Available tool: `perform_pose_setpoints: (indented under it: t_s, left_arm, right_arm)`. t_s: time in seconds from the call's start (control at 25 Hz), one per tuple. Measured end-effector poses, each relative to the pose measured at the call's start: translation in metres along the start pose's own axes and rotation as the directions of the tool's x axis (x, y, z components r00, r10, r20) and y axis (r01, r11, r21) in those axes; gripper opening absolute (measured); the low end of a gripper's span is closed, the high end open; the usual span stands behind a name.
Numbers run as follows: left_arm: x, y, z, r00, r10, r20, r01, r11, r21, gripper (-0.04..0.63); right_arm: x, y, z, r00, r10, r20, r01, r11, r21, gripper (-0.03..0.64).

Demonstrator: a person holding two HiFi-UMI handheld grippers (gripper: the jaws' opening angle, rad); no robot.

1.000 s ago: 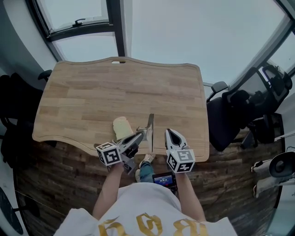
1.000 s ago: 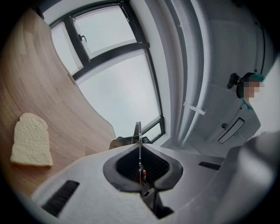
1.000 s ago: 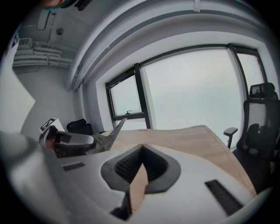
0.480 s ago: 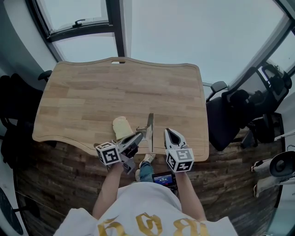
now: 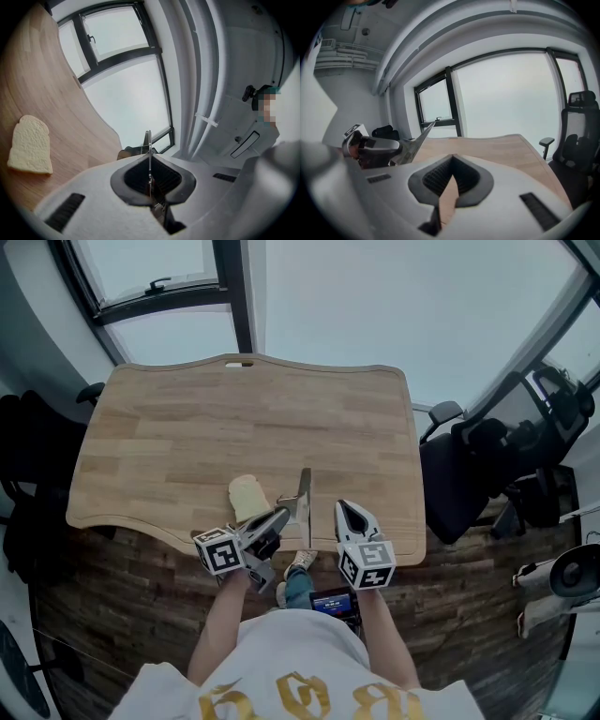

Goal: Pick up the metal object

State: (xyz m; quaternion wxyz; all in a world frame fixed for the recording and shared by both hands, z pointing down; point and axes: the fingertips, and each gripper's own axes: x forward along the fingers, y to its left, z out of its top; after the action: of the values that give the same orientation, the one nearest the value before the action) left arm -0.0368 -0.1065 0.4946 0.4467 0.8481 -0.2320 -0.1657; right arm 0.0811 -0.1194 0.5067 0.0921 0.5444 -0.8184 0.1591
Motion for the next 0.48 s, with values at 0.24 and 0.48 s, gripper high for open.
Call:
perform_pose_setpoints:
  t_s: [0.24,0.48]
  left_arm:
    - [-0.0003,0.0028,-0.0021,1.0,-0.006,0.002,0.006,1.0,0.007,0.02]
    - [-0.0002,0.0016,-0.0014,1.0,-0.002,0.006,0.002,1.0,-0.003,0.02]
  right_arm:
    - [-0.0015,-0.003,-0.0031,1.0,-0.008,-0.005,0.008,1.0,-0.002,0.011]
    - [-0.002,-0.0045,-0.0027,1.0,-0.009,-0.006,0.009,1.0,-0.004,0.011]
